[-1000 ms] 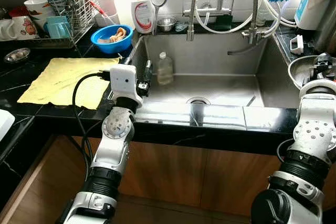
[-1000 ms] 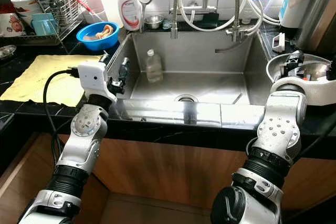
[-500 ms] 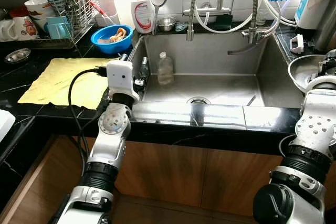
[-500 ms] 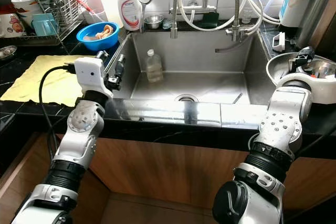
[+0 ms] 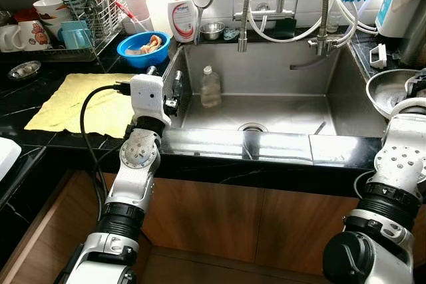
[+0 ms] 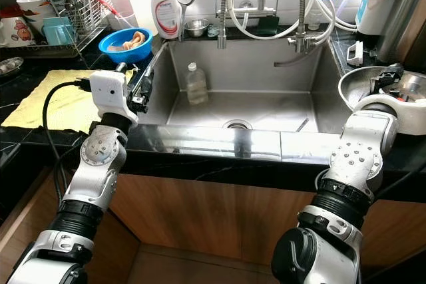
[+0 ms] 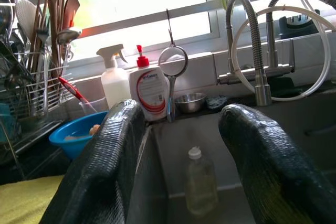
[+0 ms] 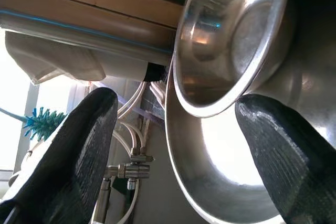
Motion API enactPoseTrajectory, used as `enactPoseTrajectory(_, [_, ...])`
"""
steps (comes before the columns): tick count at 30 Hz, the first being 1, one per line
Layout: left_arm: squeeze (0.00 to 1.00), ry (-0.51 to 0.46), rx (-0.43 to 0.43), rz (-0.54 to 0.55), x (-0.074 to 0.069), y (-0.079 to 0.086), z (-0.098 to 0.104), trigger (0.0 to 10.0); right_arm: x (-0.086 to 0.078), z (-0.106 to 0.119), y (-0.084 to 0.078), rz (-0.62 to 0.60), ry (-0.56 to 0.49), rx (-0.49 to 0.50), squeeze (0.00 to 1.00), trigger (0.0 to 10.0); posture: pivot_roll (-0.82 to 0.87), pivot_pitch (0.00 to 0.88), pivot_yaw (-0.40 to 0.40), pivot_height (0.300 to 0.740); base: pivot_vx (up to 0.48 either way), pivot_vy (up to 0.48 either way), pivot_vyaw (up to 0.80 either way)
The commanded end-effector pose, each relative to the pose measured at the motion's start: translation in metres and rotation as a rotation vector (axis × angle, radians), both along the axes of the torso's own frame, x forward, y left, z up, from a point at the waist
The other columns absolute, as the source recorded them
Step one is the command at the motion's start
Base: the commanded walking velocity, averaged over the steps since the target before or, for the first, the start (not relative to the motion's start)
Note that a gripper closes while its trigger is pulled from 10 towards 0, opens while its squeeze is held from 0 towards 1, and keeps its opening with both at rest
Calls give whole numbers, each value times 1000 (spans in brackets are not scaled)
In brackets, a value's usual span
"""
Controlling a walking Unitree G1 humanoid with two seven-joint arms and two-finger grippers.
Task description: Kitchen organization
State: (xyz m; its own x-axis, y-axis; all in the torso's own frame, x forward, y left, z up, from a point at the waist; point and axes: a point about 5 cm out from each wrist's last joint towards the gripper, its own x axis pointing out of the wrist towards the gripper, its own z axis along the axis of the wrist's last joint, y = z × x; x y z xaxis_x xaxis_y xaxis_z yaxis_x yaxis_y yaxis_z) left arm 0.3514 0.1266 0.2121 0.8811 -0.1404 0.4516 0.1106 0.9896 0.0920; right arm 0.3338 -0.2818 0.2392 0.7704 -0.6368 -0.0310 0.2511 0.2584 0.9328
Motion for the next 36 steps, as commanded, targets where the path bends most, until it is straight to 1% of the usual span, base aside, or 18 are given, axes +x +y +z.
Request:
enactPoseTrajectory(1, [0,-27,30,14,2,5,7,10000,2,-7,0,-4,28,57,0,10000,-190,0,124,740,0,0,0])
enactPoseTrajectory(7, [0,-31,36,23,3,8,9,10000,3,-8,1,-14,27,82,0,10000,-186,0,127,740,0,0,0])
enactPoseTrajectory(13, [0,-46,42,30,8,10,15,10000,6,-1,1,-11,10,86,0,10000,-186,0,130,740,0,0,0])
enactPoseTrajectory(20, [0,-56,54,38,9,15,18,10000,10,5,-3,-38,-21,123,0,10000,-183,0,139,740,0,0,0])
enactPoseTrajectory(27, [0,-66,65,39,12,17,22,10000,14,6,-10,-81,-12,171,0,10000,-181,0,143,740,0,0,0])
enactPoseTrajectory(31, [0,-69,69,39,12,18,23,10000,14,0,-13,-102,19,209,0,10000,-178,0,146,740,0,0,0])
enactPoseTrajectory(36, [0,-72,74,38,13,19,24,10000,16,3,-15,-106,8,204,0,10000,-176,0,147,740,0,0,0])
